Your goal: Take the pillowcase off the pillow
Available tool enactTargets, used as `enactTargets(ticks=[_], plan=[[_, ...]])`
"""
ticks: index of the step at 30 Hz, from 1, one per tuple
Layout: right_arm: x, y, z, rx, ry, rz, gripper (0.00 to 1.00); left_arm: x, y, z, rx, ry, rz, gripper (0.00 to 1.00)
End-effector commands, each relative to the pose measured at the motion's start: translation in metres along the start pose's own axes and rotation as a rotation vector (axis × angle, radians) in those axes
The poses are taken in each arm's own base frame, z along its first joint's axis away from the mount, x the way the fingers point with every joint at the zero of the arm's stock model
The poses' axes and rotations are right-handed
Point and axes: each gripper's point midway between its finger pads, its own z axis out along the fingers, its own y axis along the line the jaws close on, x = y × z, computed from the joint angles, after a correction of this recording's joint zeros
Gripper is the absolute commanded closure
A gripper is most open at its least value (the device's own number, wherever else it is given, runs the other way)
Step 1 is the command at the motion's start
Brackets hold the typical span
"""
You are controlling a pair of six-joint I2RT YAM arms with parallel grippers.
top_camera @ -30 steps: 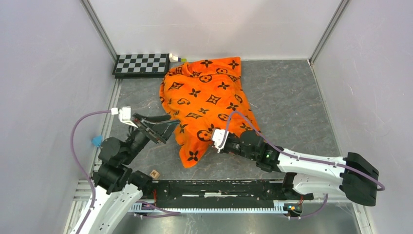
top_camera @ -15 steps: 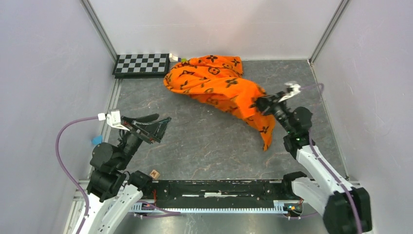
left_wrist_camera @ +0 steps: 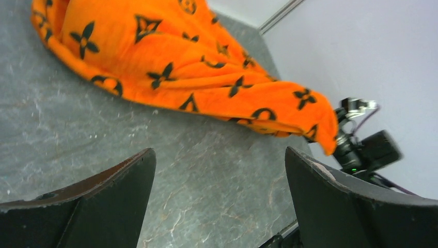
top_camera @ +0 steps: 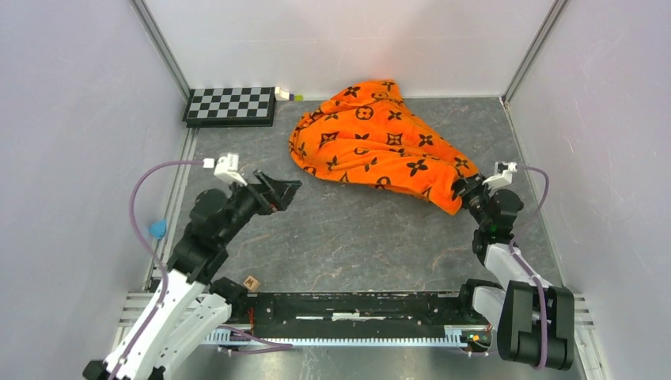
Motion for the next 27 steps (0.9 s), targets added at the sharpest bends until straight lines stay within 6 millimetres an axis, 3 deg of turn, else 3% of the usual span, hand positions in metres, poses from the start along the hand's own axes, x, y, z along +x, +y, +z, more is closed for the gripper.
enactTargets(ticks=[1,4,7,11,16,20,24,27], plan=[[-0.048,-0.037,-0.004,0.272,-0.122,-0.146,1.0,0.022,0.012,0.028,-0.044,0.084,-0.077,0.0],[-0.057,-0.045,-0.008,0.333,-0.129,-0.208,1.0,0.036,0.015,0.048,-0.04,0.136,-0.118,0.0],[-0.054,-0.028,-0.004,0.231,-0.098,-0.273,1.0,0.049,0.019,0.067,-0.04,0.176,-0.152,0.0],[-0.057,-0.019,-0.005,0.2,-0.089,-0.319,1.0,0.072,0.035,0.096,-0.082,0.229,-0.222,0.0],[-0.067,-0.006,-0.011,0.169,-0.145,-0.359,1.0,0.088,0.038,0.143,-0.067,0.219,-0.465,0.0],[-0.068,0.0,-0.013,0.15,-0.15,-0.381,1.0,0.104,0.072,0.174,-0.183,0.163,-0.6,0.0],[-0.069,0.002,-0.015,0.149,-0.15,-0.407,1.0,0.113,0.095,0.203,-0.187,0.126,-0.676,0.01],[-0.071,0.004,-0.015,0.148,-0.155,-0.418,1.0,0.122,0.109,0.216,-0.197,0.112,-0.708,0.07]])
